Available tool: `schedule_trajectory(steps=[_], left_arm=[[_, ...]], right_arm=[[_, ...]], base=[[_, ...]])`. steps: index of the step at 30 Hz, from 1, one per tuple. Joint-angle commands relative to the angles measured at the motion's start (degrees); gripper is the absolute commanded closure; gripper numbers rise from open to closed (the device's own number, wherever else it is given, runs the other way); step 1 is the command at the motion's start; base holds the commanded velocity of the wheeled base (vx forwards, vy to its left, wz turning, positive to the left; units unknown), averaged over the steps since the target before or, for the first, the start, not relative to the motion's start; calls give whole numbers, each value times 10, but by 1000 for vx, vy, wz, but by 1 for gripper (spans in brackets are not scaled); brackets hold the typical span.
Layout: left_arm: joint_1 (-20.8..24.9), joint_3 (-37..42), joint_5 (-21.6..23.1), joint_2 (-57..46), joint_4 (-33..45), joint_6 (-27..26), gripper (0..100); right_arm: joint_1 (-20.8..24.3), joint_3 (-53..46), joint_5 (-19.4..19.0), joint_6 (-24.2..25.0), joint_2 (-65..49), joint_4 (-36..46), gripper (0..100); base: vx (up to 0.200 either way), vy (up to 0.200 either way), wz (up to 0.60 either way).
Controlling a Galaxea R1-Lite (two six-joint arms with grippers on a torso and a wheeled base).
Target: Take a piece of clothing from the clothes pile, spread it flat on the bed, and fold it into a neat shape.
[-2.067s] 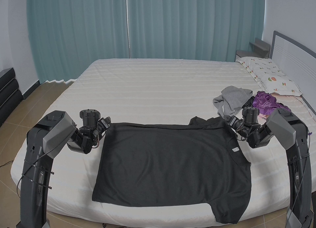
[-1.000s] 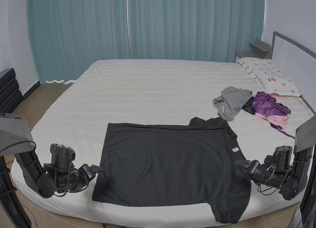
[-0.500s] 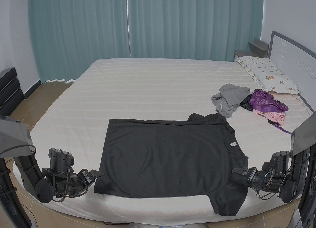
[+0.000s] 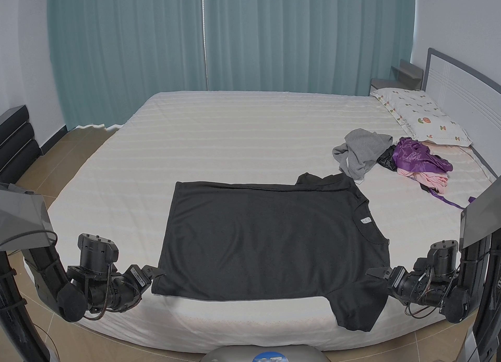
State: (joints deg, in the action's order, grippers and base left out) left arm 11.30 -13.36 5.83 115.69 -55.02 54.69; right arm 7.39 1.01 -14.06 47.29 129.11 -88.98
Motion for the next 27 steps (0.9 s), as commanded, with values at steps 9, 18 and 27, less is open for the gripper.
schedule_trajectory(steps=[9, 18, 27], left_arm=[[21, 4, 0, -2, 0, 9, 0], [21, 6, -5, -11, 0, 4, 0], [14, 1, -6, -5, 0, 6, 0]], right_arm=[[5, -10, 1, -1, 2, -8, 0], [5, -10, 3, -2, 6, -8, 0], [5, -10, 3, -2, 7, -8, 0]], base=[[0, -200, 0], [0, -44, 0], [0, 0, 0]])
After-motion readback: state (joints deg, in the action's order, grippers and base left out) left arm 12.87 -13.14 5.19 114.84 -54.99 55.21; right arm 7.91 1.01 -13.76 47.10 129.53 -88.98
